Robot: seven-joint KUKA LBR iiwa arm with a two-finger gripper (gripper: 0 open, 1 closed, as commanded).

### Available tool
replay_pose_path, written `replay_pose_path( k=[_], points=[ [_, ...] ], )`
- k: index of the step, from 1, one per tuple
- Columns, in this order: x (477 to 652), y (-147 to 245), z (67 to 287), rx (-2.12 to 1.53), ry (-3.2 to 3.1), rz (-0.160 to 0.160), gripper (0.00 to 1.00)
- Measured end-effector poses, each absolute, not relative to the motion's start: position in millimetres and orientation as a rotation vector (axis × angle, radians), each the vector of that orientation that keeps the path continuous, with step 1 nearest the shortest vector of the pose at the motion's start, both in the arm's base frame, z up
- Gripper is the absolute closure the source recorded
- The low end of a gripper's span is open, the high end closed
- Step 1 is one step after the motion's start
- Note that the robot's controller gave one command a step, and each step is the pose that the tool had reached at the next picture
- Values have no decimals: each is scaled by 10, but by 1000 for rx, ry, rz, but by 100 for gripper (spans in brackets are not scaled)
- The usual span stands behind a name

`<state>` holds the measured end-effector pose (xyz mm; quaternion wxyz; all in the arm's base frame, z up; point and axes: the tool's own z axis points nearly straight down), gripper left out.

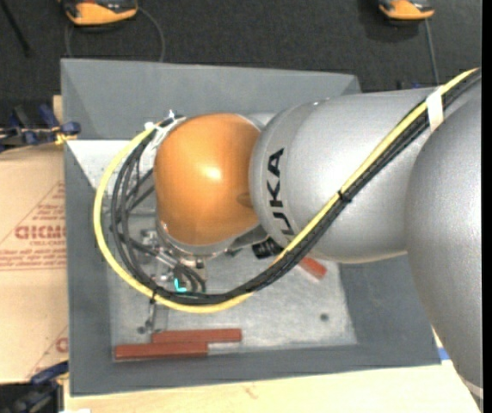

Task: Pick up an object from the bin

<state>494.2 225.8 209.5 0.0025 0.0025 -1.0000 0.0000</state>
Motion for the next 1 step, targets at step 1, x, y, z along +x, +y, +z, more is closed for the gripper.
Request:
replay_pose_path(
  k=[1],
  points=[
    [5054, 1717, 835, 639, -3073, 2, 0]
  ],
)
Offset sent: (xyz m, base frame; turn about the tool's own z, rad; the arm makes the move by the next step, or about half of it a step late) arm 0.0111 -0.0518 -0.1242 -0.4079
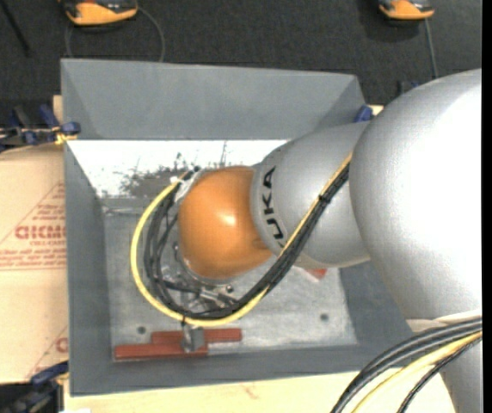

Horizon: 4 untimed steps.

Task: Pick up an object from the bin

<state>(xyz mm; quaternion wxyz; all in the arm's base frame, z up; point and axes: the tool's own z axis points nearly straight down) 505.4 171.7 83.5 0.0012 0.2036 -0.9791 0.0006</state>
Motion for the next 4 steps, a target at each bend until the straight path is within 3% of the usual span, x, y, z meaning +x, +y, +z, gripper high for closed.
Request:
replay_pose_path(
  k=[1, 2, 3, 4],
  points=[
    [5104, 1138, 1545, 588, -3094, 4, 0],
    [4866, 966, 706, 1011, -2982, 0, 0],
    [4866, 972, 712, 1002, -2985, -3, 100],
    [5258, 990, 2295, 1033, -2981, 4, 100]
  ],
)
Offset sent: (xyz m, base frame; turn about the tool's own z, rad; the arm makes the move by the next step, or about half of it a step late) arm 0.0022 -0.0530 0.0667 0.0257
